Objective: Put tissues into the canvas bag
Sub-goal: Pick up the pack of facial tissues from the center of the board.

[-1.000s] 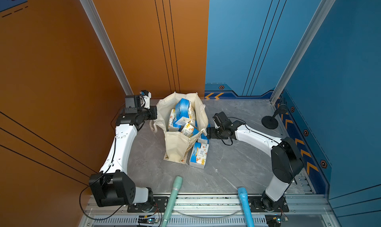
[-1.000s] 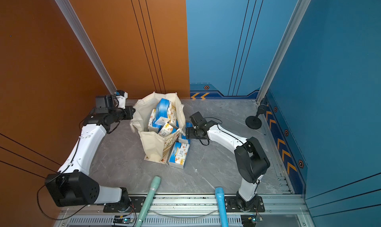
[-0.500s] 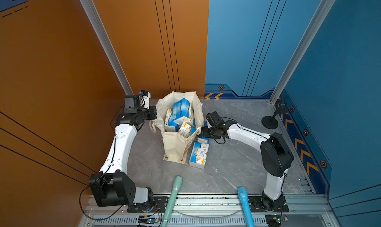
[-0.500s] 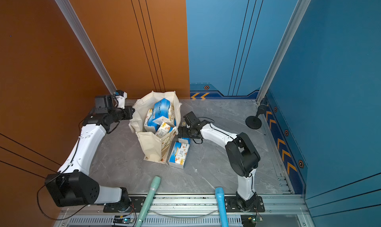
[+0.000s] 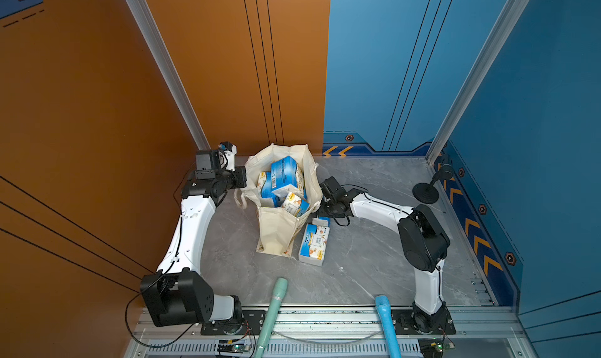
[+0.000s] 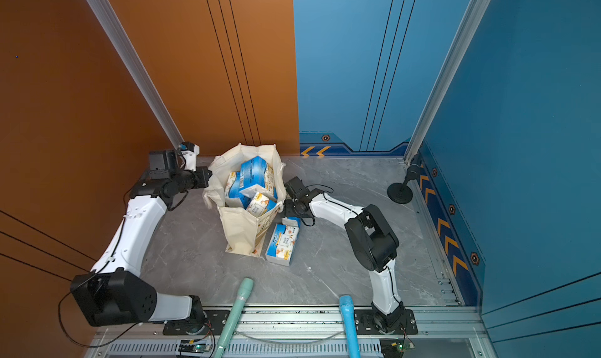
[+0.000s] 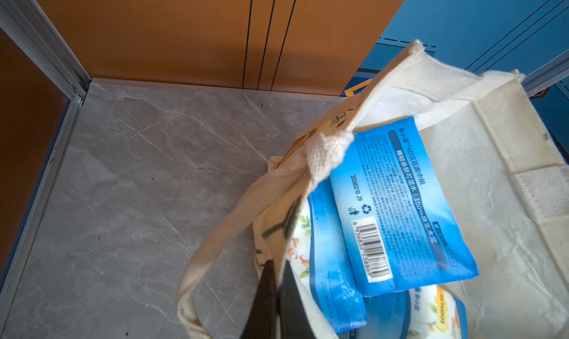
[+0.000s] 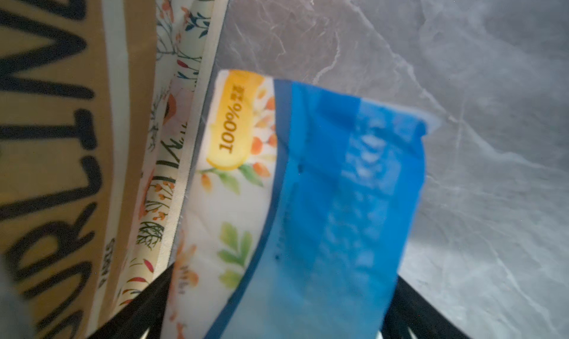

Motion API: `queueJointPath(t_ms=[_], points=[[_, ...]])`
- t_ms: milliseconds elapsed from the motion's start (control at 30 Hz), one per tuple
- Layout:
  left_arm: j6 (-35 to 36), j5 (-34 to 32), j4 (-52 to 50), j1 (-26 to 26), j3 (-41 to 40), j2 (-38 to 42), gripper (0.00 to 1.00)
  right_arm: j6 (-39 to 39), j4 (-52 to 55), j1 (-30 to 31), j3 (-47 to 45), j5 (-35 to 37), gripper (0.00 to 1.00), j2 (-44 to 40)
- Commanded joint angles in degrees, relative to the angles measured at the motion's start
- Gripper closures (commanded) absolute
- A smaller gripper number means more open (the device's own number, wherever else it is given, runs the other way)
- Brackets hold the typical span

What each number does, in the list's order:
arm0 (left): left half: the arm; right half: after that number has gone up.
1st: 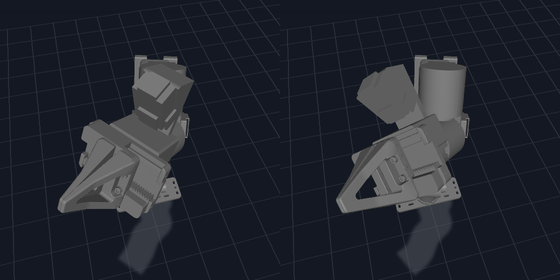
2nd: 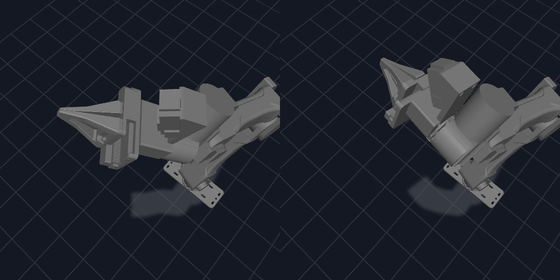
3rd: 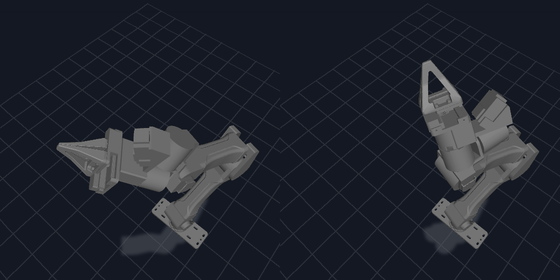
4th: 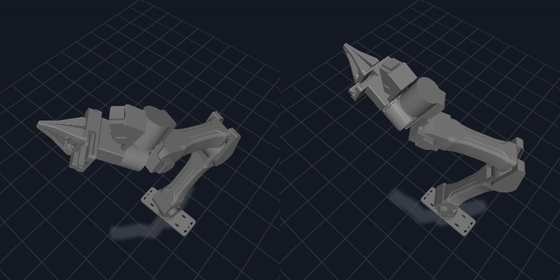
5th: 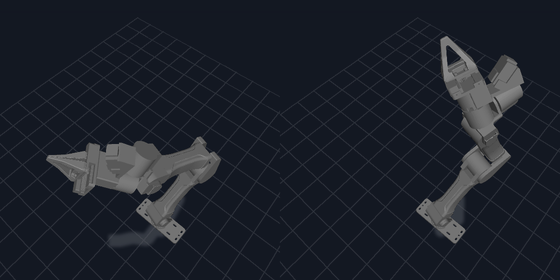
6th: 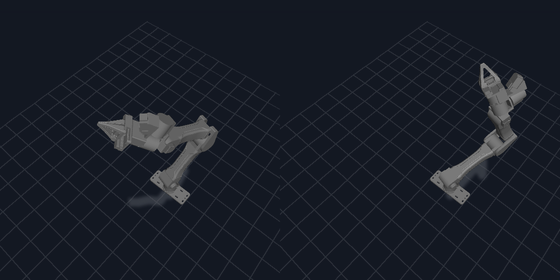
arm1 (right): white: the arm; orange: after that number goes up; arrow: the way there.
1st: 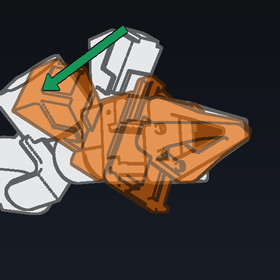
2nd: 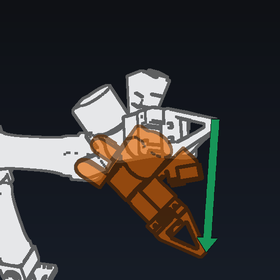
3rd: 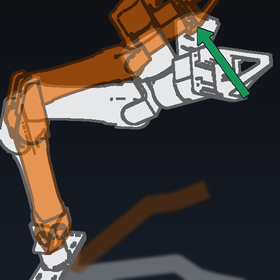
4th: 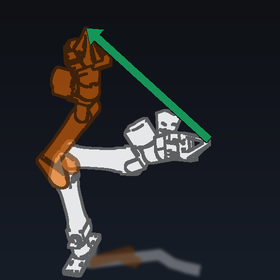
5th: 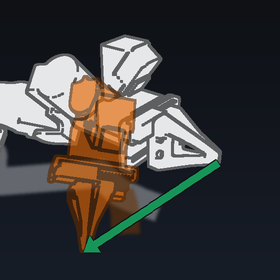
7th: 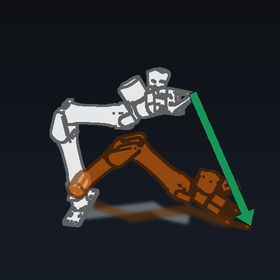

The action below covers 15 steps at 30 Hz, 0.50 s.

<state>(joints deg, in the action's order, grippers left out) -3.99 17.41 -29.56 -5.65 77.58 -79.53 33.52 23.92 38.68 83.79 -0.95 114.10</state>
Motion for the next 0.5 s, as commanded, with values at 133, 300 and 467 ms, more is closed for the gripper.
queueJointPath(t_ms=[133, 300, 467], points=[[-0.6, 1.8, 0.1, -0.7, -0.6, -0.6, 1.00, -0.8, 3.2, -2.2, -3.9, 3.7, 0.32, -4.5], [-0.6, 1.7, 0.1, -0.8, -0.6, -0.9, 1.00, 0.0, 0.9, -4.8, -8.0, 2.0, 0.55, -10.0], [-0.6, 2.0, 0.1, -0.8, -0.6, -1.1, 1.00, -2.7, 1.9, -8.0, -10.4, 7.6, 0.56, -19.9]])
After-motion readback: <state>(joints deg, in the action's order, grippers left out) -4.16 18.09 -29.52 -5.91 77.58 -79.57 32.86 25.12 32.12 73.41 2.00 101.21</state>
